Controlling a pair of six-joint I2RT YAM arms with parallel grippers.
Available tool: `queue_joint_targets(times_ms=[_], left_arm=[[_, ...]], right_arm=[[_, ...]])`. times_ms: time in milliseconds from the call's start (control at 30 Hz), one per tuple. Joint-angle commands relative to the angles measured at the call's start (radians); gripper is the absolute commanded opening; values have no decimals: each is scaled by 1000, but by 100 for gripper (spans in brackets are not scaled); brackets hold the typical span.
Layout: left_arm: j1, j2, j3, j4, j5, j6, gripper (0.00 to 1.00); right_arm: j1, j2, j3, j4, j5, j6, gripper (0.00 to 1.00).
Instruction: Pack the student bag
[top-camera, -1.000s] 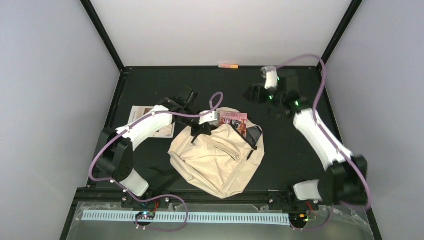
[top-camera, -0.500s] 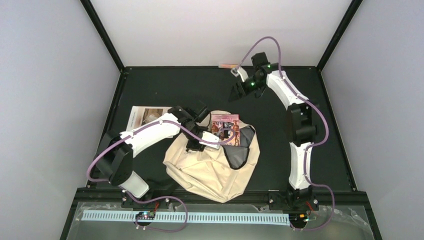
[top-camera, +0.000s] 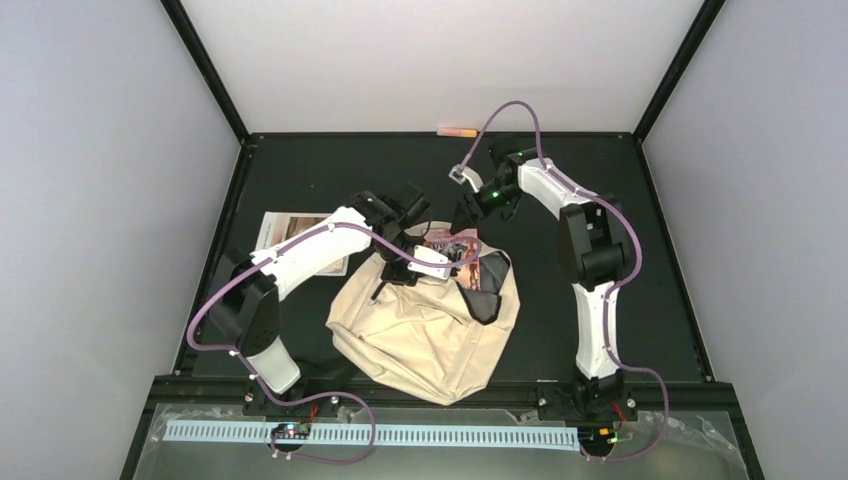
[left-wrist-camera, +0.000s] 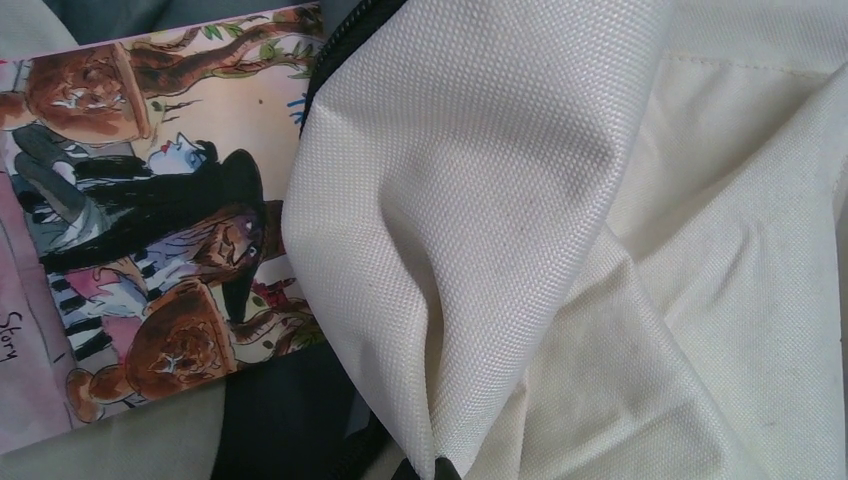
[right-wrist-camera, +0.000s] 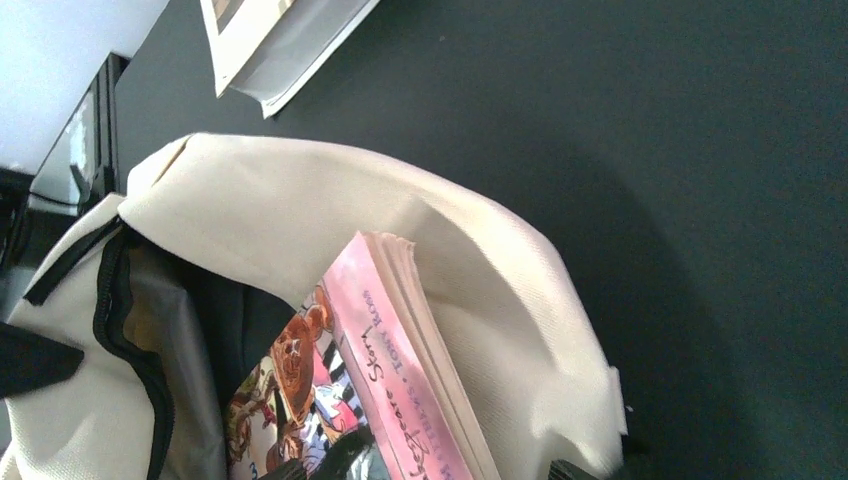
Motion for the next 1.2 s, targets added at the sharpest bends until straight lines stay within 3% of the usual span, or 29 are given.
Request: queue_joint_targets(times_ms=[0,133,333,467,600,867,1167], left_arm=[[15,28,63,-50,6,-14,1],[28,41,96,-54,13,-25,2],[51,61,190,-52,20,-69,1],[82,101,313,-52,22,-127,1],[100,120,417,-4,39,-162,1],[98,150,559,31,171,-191,2],[67,183,560,62,271,-180,2]], right_arm=[[18,37,29,-42,-55,-69,61],[31,33,2,-130,-76,-133,54],[31,-69,-104,-129,-150,-161,19],[30,-158,-177,-151,-235,-160,7],[30,-339,-421,121,-231,94,2],[39,-598,-892,690,-130,602,1],[105,-744,-1221,1255,206,1087,1]])
